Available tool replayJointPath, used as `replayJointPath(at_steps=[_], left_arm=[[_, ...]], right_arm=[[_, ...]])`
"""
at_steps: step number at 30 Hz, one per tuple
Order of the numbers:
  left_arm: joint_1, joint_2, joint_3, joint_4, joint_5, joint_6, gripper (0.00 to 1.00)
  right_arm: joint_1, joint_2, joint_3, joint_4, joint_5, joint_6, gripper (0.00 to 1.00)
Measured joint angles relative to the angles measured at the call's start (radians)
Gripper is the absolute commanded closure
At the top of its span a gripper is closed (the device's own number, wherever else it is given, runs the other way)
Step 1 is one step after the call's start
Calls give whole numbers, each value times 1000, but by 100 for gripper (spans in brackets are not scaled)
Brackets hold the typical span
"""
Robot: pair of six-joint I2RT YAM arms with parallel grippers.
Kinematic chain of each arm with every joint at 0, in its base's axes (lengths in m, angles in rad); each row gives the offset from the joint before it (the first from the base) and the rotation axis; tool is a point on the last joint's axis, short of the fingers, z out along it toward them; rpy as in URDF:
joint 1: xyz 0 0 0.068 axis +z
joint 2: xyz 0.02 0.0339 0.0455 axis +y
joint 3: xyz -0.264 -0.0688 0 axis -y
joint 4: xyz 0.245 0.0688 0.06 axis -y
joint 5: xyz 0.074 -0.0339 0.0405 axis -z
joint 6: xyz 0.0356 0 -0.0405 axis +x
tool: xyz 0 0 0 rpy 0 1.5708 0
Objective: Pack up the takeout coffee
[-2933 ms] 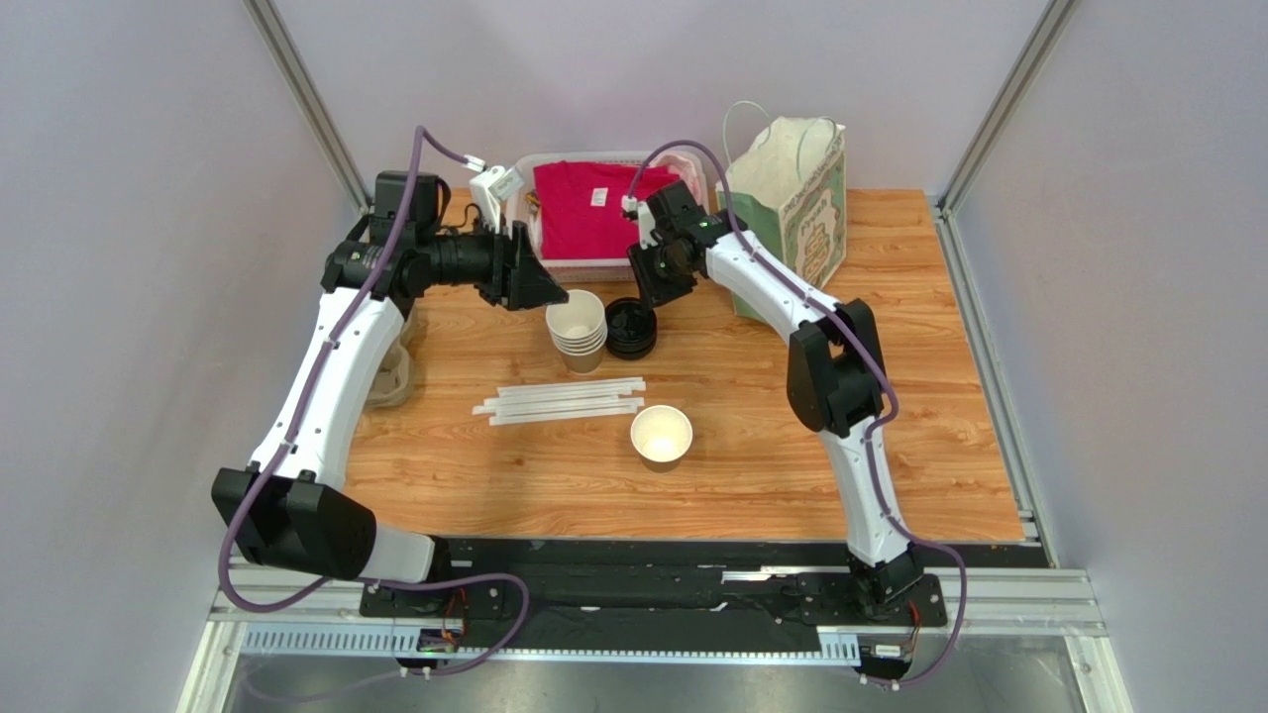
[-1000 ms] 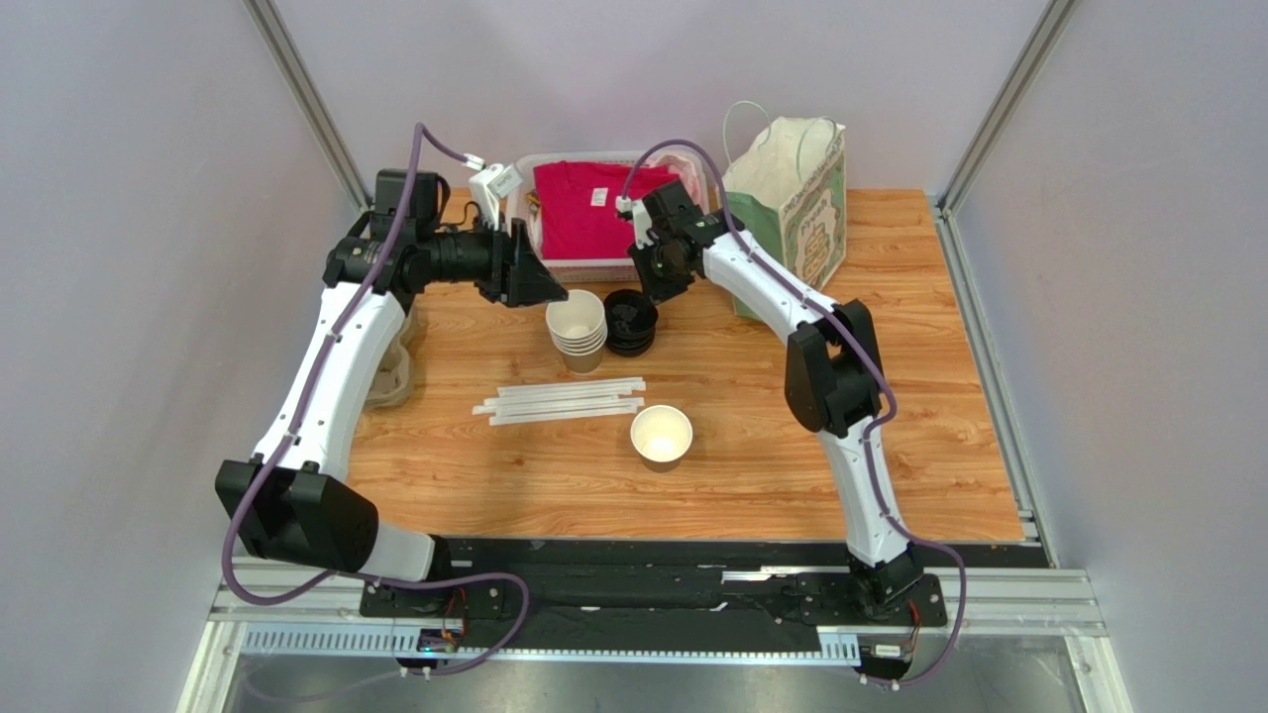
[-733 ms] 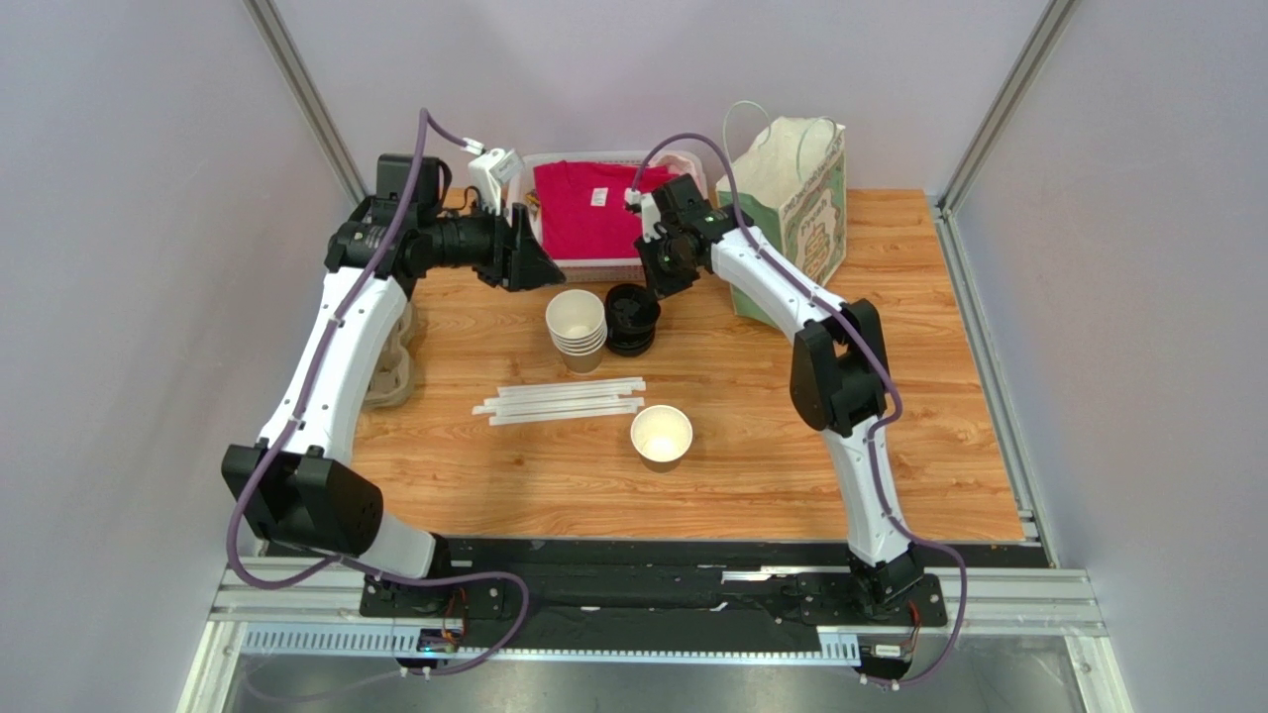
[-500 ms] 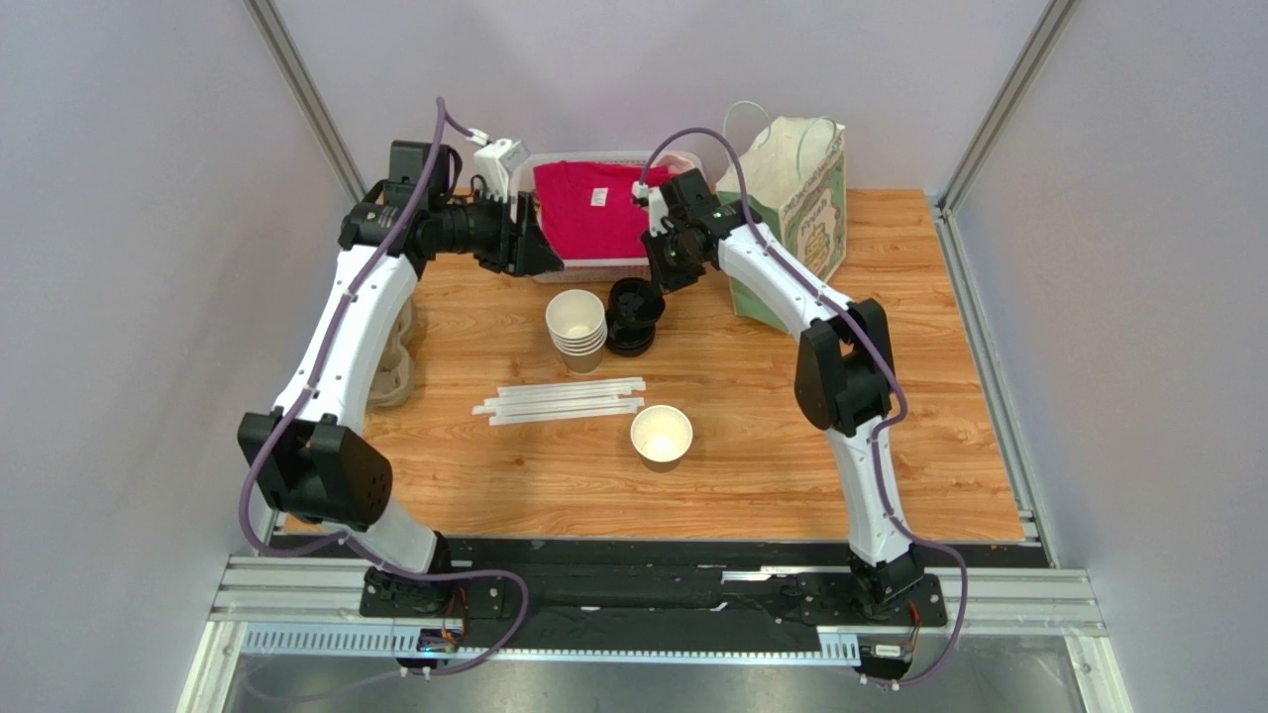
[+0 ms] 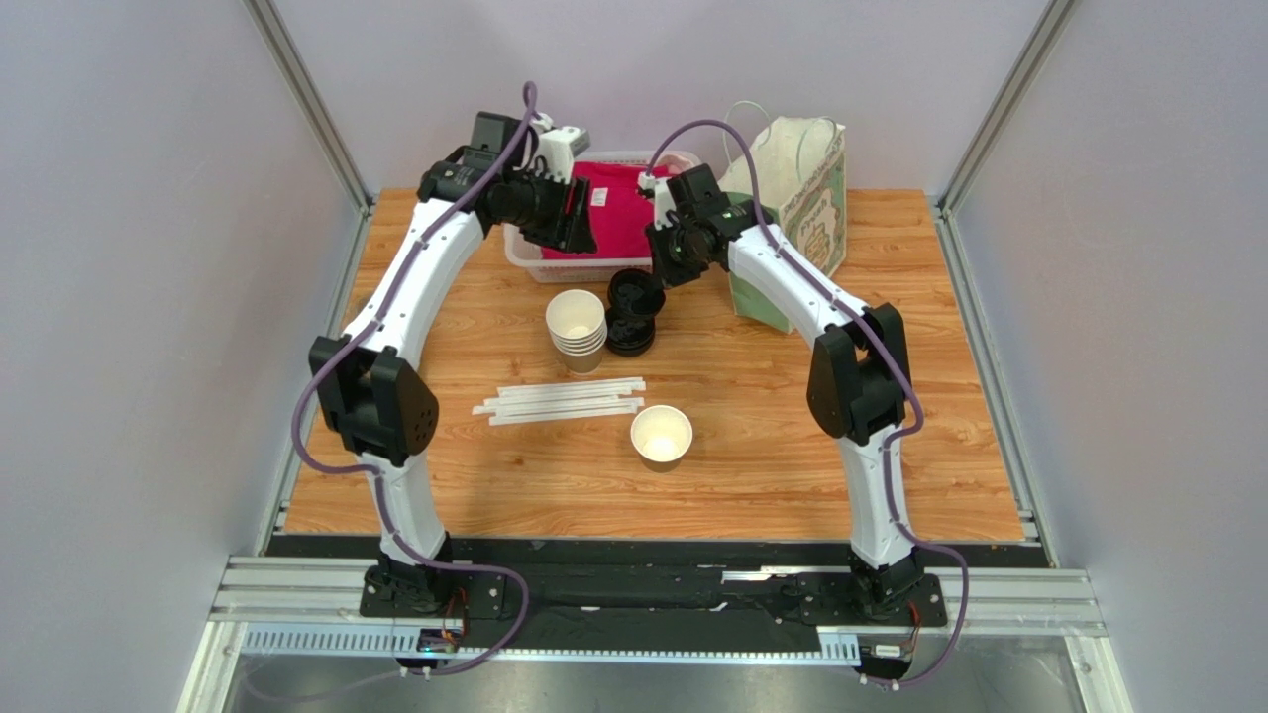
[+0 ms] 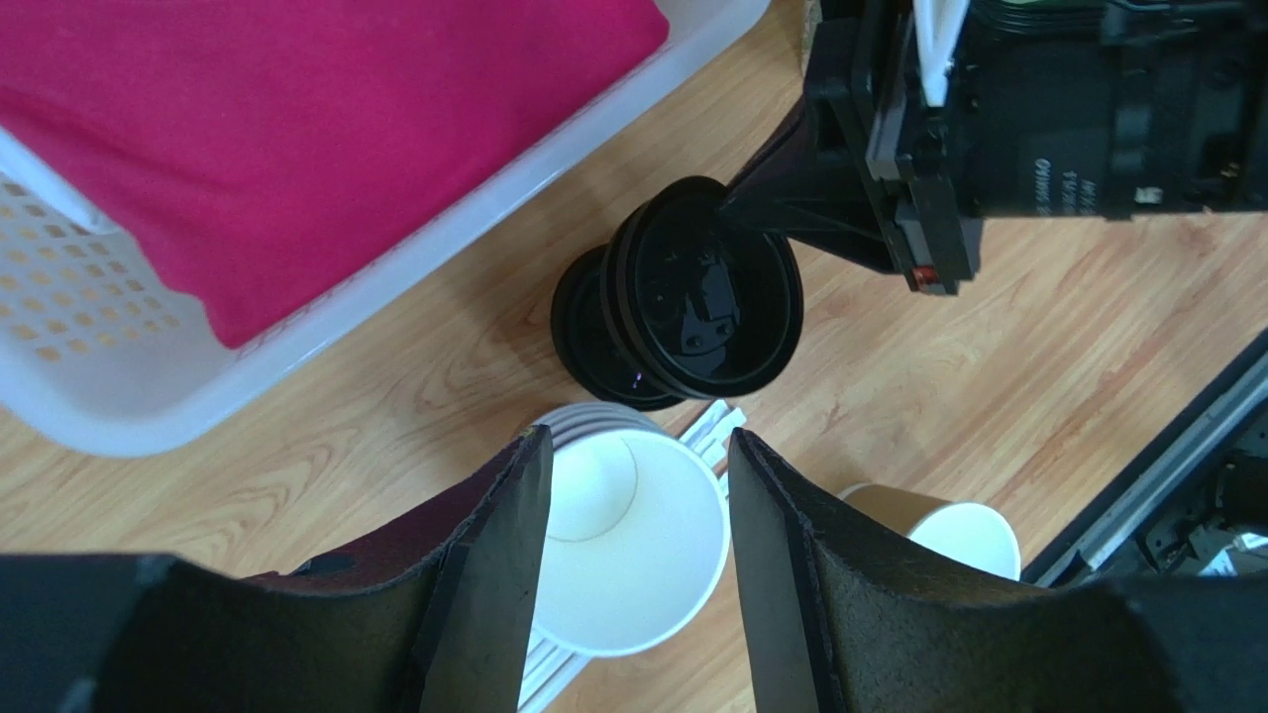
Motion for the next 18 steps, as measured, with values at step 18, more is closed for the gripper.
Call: replayJointPath(at_steps=[18], left_arm=[[-106, 207, 76, -29, -140, -13, 50]], right_arm=[[26, -21, -39, 35, 19, 15, 100]])
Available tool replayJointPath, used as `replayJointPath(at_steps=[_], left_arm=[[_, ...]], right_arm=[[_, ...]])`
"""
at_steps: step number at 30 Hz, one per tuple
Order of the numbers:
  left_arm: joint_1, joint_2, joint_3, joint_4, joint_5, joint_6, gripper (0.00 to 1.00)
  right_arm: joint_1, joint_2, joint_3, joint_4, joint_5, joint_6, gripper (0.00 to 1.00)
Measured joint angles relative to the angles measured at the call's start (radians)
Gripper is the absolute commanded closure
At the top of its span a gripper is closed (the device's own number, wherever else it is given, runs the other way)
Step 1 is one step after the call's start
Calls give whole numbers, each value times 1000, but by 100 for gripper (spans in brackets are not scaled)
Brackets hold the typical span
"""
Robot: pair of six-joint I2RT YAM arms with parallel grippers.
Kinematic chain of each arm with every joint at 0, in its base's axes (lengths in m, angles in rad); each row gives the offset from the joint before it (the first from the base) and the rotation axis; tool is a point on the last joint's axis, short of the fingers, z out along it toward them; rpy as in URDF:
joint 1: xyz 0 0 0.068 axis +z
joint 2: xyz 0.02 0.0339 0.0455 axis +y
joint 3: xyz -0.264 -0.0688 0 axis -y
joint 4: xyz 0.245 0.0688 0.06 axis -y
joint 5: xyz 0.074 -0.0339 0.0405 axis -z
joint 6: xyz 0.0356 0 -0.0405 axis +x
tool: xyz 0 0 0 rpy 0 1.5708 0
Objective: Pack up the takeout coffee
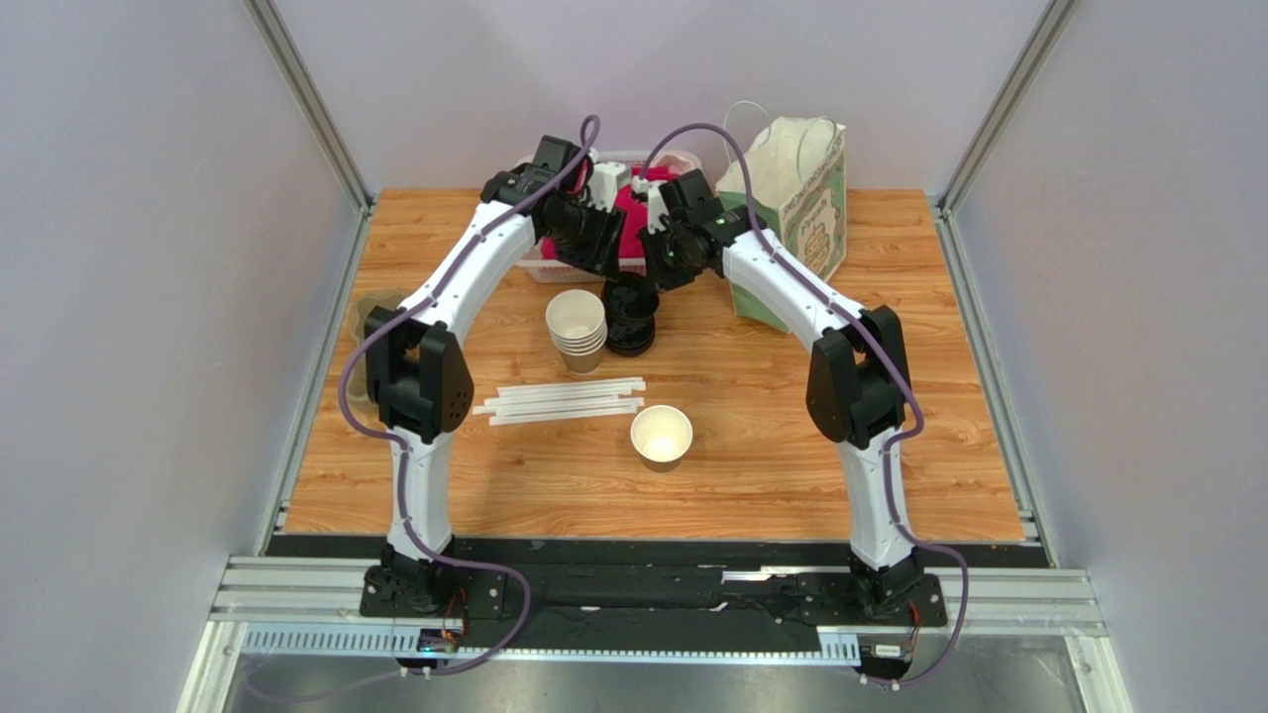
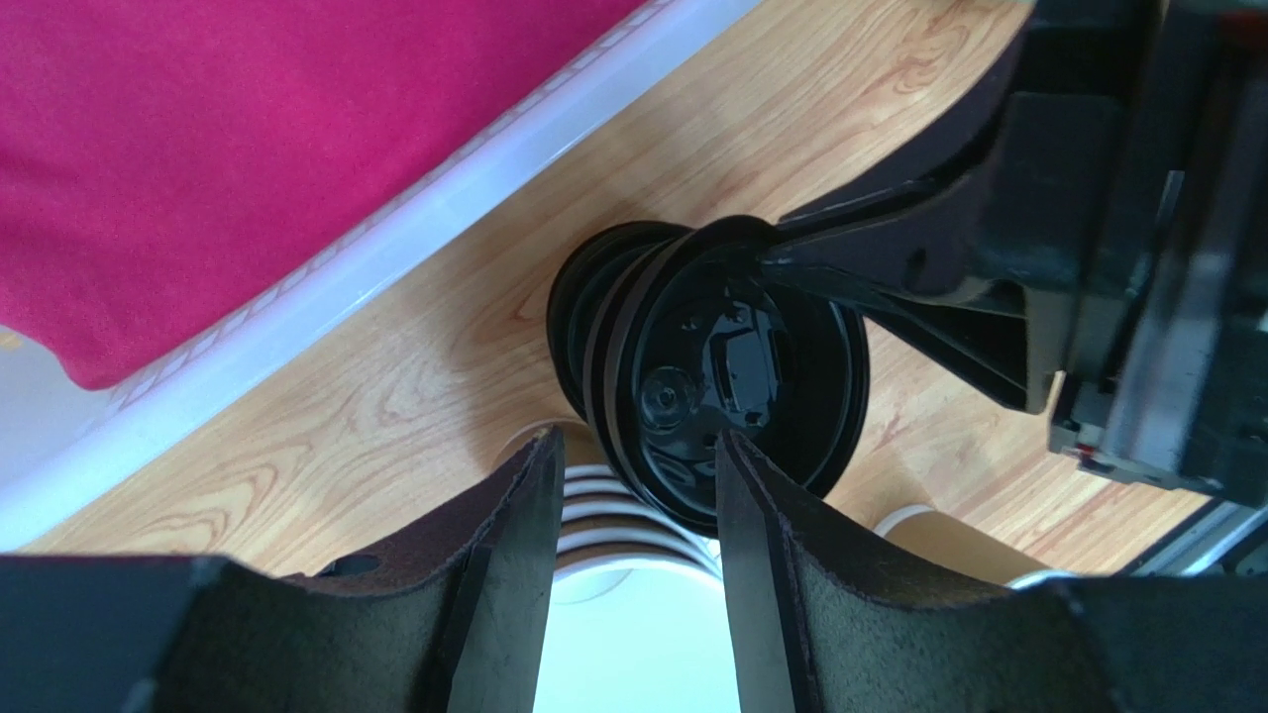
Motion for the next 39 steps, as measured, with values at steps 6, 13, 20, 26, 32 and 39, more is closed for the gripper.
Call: replayJointPath(at_steps=[6, 13, 20, 26, 32, 39], left_arm=[[-4, 11, 0, -1, -15, -3, 54], [-10, 15, 0, 0, -28, -3, 58], [-12, 29, 0, 13, -29, -3, 59], [-19, 48, 4, 11, -41, -3, 60], [-26, 60, 5, 18, -50, -4, 71], [-28, 60, 5, 22, -54, -15, 89]], right_arm=[[3, 0, -1, 2, 5, 3, 100], [3, 0, -1, 2, 11, 4, 100], [3, 0, -1, -4, 13, 7, 100], [3, 0, -1, 4, 16, 8, 100], [3, 0, -2, -16, 21, 19, 100], [3, 0, -2, -15, 22, 27, 100]])
